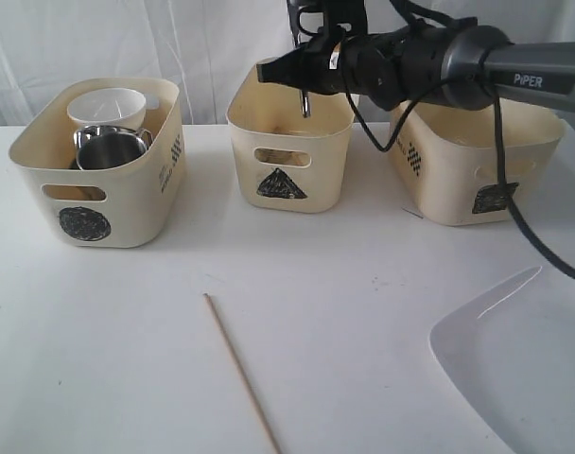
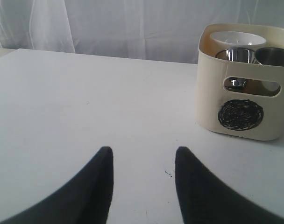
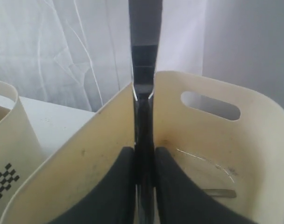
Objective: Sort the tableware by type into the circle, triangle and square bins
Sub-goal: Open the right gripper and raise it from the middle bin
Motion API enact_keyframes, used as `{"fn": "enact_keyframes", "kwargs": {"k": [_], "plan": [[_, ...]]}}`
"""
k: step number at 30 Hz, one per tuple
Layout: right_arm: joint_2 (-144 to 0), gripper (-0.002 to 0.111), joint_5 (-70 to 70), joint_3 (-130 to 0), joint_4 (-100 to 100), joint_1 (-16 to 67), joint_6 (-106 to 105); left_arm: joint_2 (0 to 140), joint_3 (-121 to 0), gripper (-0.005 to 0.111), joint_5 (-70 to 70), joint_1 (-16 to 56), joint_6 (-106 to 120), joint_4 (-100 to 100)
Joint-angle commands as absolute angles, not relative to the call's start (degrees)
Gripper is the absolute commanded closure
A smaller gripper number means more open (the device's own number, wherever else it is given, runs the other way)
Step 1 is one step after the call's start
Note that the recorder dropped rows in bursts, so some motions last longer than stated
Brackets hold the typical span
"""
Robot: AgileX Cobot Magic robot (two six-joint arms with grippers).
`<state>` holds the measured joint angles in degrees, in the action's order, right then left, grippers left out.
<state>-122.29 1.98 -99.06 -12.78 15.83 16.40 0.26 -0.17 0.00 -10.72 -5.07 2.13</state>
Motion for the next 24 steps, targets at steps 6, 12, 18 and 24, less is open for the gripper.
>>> {"fn": "enact_keyframes", "kwargs": {"k": [6,12,18,24], "plan": [[-126.5,0.108,1.1,-103.1,-13.1,13.7,15.7,0.0,0.0,0.06,0.0,-10.9,-5.1,2.4],[-128.4,0.108,0.9,-104.5,-13.1,13.7,15.7,0.0,0.0,0.06,0.0,-10.9,-5.1,2.4],[-129.1,0.104,2.7,-104.6,-13.1,13.7,15.7,0.0,0.0,0.06,0.0,-10.9,-5.1,2.4],[-129.1,0.095,3.5,-104.6,-13.1,13.8,15.7,0.0,0.0,0.06,0.0,-10.9,-5.1,2.4]]}}
